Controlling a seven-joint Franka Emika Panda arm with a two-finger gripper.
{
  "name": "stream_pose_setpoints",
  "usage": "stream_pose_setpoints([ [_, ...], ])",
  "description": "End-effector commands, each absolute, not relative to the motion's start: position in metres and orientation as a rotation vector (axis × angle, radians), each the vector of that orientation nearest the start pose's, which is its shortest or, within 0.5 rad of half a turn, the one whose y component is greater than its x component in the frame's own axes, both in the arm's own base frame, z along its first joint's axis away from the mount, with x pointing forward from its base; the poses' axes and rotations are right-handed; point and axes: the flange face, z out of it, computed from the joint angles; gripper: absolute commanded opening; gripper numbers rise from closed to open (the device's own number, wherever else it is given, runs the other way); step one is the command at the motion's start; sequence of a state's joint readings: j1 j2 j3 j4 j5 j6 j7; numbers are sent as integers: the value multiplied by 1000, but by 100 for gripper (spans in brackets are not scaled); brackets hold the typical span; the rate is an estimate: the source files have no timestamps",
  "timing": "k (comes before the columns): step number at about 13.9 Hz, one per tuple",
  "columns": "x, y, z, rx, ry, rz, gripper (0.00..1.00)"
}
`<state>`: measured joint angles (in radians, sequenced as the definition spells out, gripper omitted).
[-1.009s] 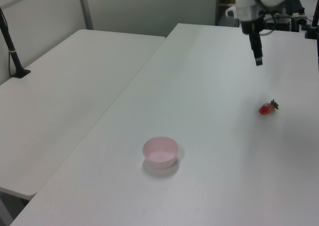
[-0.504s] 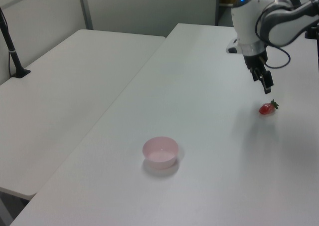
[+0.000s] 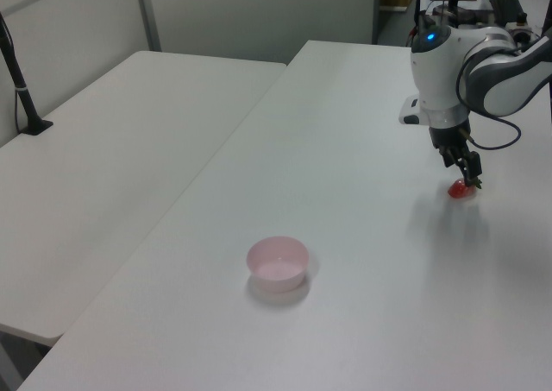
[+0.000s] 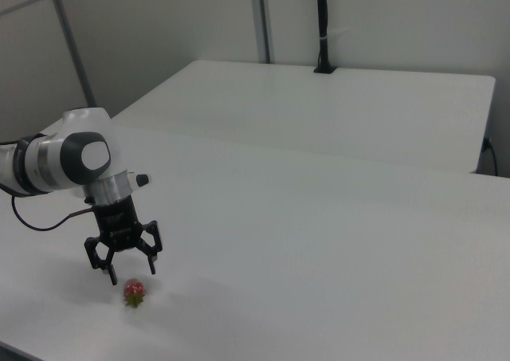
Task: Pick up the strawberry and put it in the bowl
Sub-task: 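Close the gripper on the red strawberry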
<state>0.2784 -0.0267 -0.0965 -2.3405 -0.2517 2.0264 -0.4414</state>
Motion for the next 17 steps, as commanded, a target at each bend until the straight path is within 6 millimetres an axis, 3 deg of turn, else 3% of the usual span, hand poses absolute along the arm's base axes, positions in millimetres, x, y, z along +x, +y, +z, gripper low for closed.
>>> stream_pose_setpoints([
  [1,458,82,314,-3007,-1326,507,75],
  [6,455,86,296,-2994,-1380,561,69],
  [10,455,86,295,-2993,-1394,569,53],
  [15,454,85,297,-2993,-1390,579,42],
  [17,453,86,302,-2994,-1390,574,42],
])
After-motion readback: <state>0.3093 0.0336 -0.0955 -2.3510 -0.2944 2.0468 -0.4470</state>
